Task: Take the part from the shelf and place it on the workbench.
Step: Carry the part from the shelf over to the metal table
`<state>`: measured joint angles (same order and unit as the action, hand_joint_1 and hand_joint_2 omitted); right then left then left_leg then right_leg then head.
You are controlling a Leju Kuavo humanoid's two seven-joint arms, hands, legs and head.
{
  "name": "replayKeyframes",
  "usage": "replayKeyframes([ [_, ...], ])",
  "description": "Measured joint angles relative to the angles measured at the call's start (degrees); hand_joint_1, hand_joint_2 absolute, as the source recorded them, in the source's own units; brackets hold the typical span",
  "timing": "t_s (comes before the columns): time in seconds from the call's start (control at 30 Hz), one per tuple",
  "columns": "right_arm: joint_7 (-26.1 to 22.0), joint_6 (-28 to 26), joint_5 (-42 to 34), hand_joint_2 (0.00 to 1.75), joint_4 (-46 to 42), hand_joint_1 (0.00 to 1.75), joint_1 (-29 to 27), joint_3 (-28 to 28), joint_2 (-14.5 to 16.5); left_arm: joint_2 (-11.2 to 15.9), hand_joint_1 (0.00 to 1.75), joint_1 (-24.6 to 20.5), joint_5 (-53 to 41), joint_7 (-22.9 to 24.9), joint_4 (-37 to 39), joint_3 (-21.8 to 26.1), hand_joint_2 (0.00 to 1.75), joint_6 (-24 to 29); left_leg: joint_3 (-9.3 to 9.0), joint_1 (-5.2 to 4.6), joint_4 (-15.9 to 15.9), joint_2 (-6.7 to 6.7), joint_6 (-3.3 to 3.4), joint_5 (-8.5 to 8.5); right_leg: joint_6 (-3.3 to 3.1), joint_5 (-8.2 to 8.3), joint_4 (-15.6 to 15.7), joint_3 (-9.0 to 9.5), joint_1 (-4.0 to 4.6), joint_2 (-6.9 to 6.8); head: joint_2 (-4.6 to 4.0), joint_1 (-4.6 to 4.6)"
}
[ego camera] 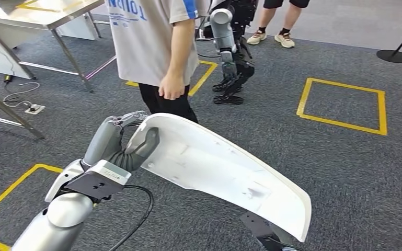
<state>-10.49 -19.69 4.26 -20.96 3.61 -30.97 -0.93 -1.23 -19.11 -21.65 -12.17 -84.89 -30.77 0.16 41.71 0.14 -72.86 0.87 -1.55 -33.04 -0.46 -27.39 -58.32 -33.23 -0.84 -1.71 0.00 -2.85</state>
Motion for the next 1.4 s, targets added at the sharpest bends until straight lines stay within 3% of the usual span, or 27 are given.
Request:
replayKeyframes([
  [0.03,0.0,0.0,0.0,0.0,0.0,0.0,-0.1,0.0,0.0,0.0,1.75,0.1,0.0,0.0,0.0,0.0,1.75,0.0,0.84,0.05,-1.8,-0.21,-0.06,-0.32,-0.03,-0.05,0.0,0.01,0.06,-0.86,0.01,-0.01],
  [0.07,0.0,0.0,0.0,0.0,0.0,0.0,-0.1,0.0,0.0,0.1,1.75,0.1,0.0,0.0,0.1,0.0,1.75,0.0,0.51,0.07,-1.3,-0.39,-0.07,0.5,-0.02,-0.12,0.0,0.08,0.08,-1.68,0.01,-0.01],
  [0.1,0.0,0.0,0.0,0.0,0.0,0.0,0.0,0.0,0.0,0.1,1.75,0.1,0.0,0.0,0.1,0.0,1.75,0.0,-1.01,0.07,1.5,-0.83,0.01,2.21,0.06,-0.23,0.0,0.22,0.1,-2.46,0.01,-0.01],
  [0.17,0.0,0.0,0.0,0.0,0.0,0.0,0.0,0.0,0.0,0.1,1.75,0.1,0.0,0.0,0.0,0.0,1.75,0.0,-5.43,-0.27,9.6,-3.38,0.47,5.57,0.42,-0.57,-0.1,0.64,0.28,-3.8,0.01,-0.01],
  [0.23,0.0,0.0,0.0,0.0,0.0,0.0,0.1,0.0,0.0,0.1,1.75,0.0,0.0,0.0,0.0,0.0,1.75,0.0,-7.61,-0.63,13.9,-5.04,1.28,6.67,0.95,-0.84,-0.2,0.93,0.58,-4.9,0.01,0.04],
  [0.3,0.0,-0.1,0.0,0.0,0.0,0.0,0.2,0.0,0.0,0.1,1.75,0.0,0.0,0.0,-0.1,0.0,1.75,0.0,-7.47,-0.77,14.3,-3.89,2.08,6.76,1.56,-0.94,-0.1,1.14,0.64,-6.08,0.01,0.09],
  [0.33,0.0,-0.1,0.0,0.0,0.0,0.0,0.3,0.0,0.1,0.1,1.75,0.0,0.0,0.0,-0.1,0.0,1.75,0.0,-7.47,-0.7,14.4,-3.16,2.41,6.92,1.95,-1.14,-0.2,1.25,0.51,-5.78,0.01,0.09],
  [0.4,0.0,0.0,0.0,0.0,0.0,0.0,0.4,0.0,0.1,0.1,1.75,0.0,0.0,0.0,-0.2,0.1,1.75,0.0,-7.59,-0.33,14.8,-1.81,3.06,7.27,2.61,-2.92,-2.7,0.33,0.25,-2.82,0.01,0.15],
  [0.47,0.0,0.2,0.0,0.0,0.0,0.0,0.1,0.0,0.1,0.0,1.75,0.1,0.0,0.0,-0.3,0.1,1.75,0.0,-7.54,-0.08,14.8,-0.4,3.41,7.44,2.95,-6.46,-9.7,-3.05,0.11,0.47,0.01,0.23],
  [0.53,0.1,0.4,-0.1,0.0,0.0,0.0,-0.4,0.0,0.0,0.0,1.75,0.4,0.1,0.0,-0.3,0.0,1.75,0.0,-7.4,-0.05,14.7,1.32,3.49,7.51,3.04,-8.33,-15.9,-6.42,0.07,1.21,0.01,0.26],
  [0.57,0.1,0.4,-0.1,0.0,0.0,0.0,-0.6,0.0,0.0,0.1,1.75,0.7,0.1,0.0,-0.3,0.0,1.75,0.0,-7.37,-0.02,14.7,2.22,3.45,7.54,3.01,-7.66,-16.2,-6.82,0.04,1.28,0.01,0.26],
  [0.63,0.1,0.4,-0.1,0.0,0.0,0.0,-0.7,0.0,0.0,0.1,1.75,1.0,0.1,0.0,-0.3,0.1,1.75,0.0,-7.35,0.09,14.5,3.96,3.2,7.57,2.92,-3.68,-10.3,-4.28,-0.17,2.25,0.01,0.26],
  [0.7,0.1,0.3,-0.2,0.0,0.2,0.0,-0.6,0.0,0.0,0.2,1.75,1.3,0.1,-0.1,-0.5,0.1,1.75,-0.1,-7.02,0.1,14.1,5.53,2.58,7.55,2.86,-0.83,-3.0,-1.0,-0.52,5.18,0.01,0.25],
  [0.77,0.1,0.0,-0.3,0.0,0.3,0.0,-0.7,0.0,0.0,0.2,1.75,1.7,0.1,-0.4,-0.8,0.1,1.75,-0.3,-6.57,0.17,14.1,6.81,1.74,7.69,2.49,-0.56,-0.7,-0.05,-0.48,6.46,0.01,0.25],
  [0.83,0.2,-0.4,-0.5,0.0,0.4,0.0,-0.7,0.0,0.0,0.4,1.75,2.0,0.1,-0.5,-1.1,0.1,1.75,-0.6,-6.29,0.33,14.3,7.54,0.94,7.91,1.65,-0.3,-0.4,0.02,-0.39,4.95,0.01,0.26],
  [0.9,0.1,-0.8,-0.7,0.0,0.4,0.0,-0.7,0.0,0.1,0.6,1.75,2.1,0.0,-0.6,-1.3,0.1,1.75,-0.8,-5.25,0.17,12.2,5.07,0.43,6.54,0.77,-0.06,0.0,0.26,-0.47,3.39,0.01,0.04],
  [0.97,0.0,-0.8,-0.9,0.0,0.4,0.0,-1.1,0.0,0.1,0.7,1.75,2.0,0.0,-0.7,-1.4,0.0,1.75,-1.1,-2.35,0.03,5.8,1.31,0.16,2.95,0.24,-0.1,0.1,0.38,-0.28,1.71,0.01,-0.21],
  [1.03,0.0,-0.9,-1.0,0.0,0.5,0.0,-1.5,0.0,0.0,0.7,1.75,2.2,-0.1,-0.7,-1.4,0.0,1.75,-1.2,0.68,0.15,-0.8,-0.06,-0.06,0.29,0.08,-0.22,0.1,0.38,-0.11,-0.11,0.01,-0.22],
  [1.07,0.0,-0.9,-1.0,0.0,0.5,0.0,-1.6,0.0,0.0,0.7,1.75,2.3,-0.1,-0.7,-1.4,0.0,1.75,-1.3,1.0,0.2,-1.7,-0.3,-0.11,0.38,0.07,-0.27,0.1,0.4,-0.07,-0.99,0.02,-0.22],
  [1.1,0.0,-0.9,-1.0,0.0,0.5,0.0,-1.5,0.0,0.0,0.7,1.75,2.3,-0.1,-0.7,-1.4,0.0,1.75,-1.3,0.12,0.23,-0.3,-0.56,-0.09,1.54,0.11,-0.35,0.1,0.48,-0.05,-1.81,0.02,-0.22],
  [1.13,0.0,-0.9,-1.0,0.0,0.5,0.0,-1.5,0.0,0.0,0.7,1.75,2.3,-0.1,-0.7,-1.5,0.0,1.75,-1.3,-1.82,0.22,3.0,-1.18,0.02,3.35,0.21,-0.46,0.1,0.62,-0.03,-2.56,0.02,-0.22],
  [1.2,0.1,-1.0,-0.9,0.0,0.5,0.0,-1.4,0.0,0.0,0.8,1.75,2.2,-0.1,-0.7,-1.8,-0.1,1.75,-1.3,-6.04,-0.14,10.7,-4.07,0.63,5.97,0.63,-0.79,-0.1,0.95,0.2,-3.79,0.01,-0.21],
  [1.27,0.4,-1.3,-0.7,0.0,0.5,0.0,-1.2,0.0,0.0,0.8,1.75,2.2,-0.1,-0.7,-2.4,0.0,1.75,-1.3,-7.56,-0.54,14.0,-5.46,1.53,6.47,1.21,-1.05,-0.1,1.17,0.53,-4.95,0.01,-0.13],
  [1.33,0.7,-1.7,-0.6,0.0,0.4,0.0,-0.9,0.0,0.0,1.0,1.75,2.6,-0.2,-0.8,-3.0,0.0,1.75,-1.3,-7.4,-0.58,14.2,-3.93,2.37,6.7,1.83,-1.23,-0.1,1.41,0.56,-6.08,0.01,-0.06],
  [1.4,1.0,-1.9,-0.6,0.0,0.3,0.0,-0.6,0.0,0.0,1.1,1.75,2.9,-0.2,-0.8,-3.7,0.0,1.75,-1.3,-7.48,-0.27,14.5,-2.52,3.06,7.04,2.52,-2.47,-1.5,1.09,0.29,-4.14,0.01,-0.04],
])
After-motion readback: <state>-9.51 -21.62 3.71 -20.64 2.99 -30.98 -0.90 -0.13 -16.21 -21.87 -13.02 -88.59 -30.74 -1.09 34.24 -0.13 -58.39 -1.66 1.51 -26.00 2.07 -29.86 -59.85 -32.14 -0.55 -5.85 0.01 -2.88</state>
